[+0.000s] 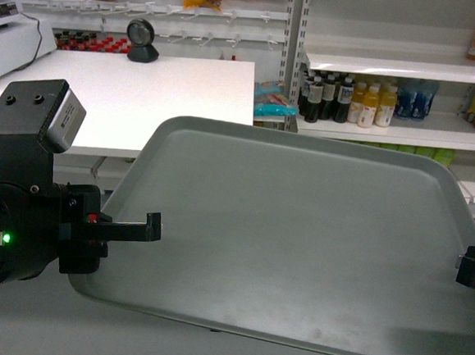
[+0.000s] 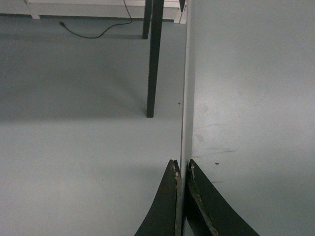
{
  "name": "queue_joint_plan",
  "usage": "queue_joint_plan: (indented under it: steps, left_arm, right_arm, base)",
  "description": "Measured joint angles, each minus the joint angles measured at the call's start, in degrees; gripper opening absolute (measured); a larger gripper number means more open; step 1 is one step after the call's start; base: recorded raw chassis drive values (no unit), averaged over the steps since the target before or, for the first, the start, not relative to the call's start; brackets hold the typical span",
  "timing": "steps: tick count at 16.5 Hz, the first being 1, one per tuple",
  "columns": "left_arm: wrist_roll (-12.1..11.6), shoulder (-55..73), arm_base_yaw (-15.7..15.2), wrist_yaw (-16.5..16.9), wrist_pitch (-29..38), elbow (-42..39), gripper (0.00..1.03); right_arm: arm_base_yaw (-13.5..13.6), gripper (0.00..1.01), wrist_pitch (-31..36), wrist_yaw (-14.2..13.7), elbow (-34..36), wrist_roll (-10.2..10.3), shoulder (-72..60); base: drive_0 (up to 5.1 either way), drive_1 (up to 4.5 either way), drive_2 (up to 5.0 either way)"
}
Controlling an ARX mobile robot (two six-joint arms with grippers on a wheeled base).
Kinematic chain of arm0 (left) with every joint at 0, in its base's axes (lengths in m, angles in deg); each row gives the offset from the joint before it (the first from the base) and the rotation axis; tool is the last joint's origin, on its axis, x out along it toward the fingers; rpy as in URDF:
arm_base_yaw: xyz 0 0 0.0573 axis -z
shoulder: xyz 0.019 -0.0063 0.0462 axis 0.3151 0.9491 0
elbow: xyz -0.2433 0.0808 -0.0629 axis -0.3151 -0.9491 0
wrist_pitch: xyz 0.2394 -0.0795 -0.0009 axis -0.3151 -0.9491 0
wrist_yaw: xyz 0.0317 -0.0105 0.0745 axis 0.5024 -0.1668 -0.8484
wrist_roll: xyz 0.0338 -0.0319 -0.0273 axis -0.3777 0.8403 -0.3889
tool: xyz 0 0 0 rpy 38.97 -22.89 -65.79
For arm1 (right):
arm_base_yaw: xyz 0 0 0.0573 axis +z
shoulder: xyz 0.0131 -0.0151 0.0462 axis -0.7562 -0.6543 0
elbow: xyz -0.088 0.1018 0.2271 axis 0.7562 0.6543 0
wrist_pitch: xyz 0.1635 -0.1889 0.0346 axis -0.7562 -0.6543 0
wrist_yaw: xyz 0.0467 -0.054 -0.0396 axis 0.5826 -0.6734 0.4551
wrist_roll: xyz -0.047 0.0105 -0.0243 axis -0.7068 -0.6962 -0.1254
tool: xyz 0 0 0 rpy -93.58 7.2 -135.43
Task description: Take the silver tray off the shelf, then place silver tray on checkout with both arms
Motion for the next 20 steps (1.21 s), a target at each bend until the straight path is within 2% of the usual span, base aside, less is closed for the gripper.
queue_joint_plan:
  steps: [10,17,18,20]
  left_arm:
    - [0.0,0.0,0.0,0.0,0.3,0.0,0.02]
    - [0.0,0.0,0.0,0.0,0.2,0.0,0.02]
    - [-0.2,0.1,-0.7,0.2,-0.1,0.0,0.02]
    - [-0.1,0.1,-0.2,0.0,0.3,0.0,0.02]
  right_arm:
    - [0.0,0.03,0.3,0.0,-0.1,0.0,0.0]
    - [0.0,0.03,0.1,0.0,0.0,0.0,0.0]
    - [0.4,0.03,0.3,0.3,-0.4,0.0,-0.3]
    - [0.0,0.03,0.2,0.1,-0.4,0.0,-0.3]
  base:
    - [-5.0,2.37,2.4]
    - [-4.8,3.54,1.3]
    - [-2.8,2.37,0.3]
    - [0.0,0.00,0.0]
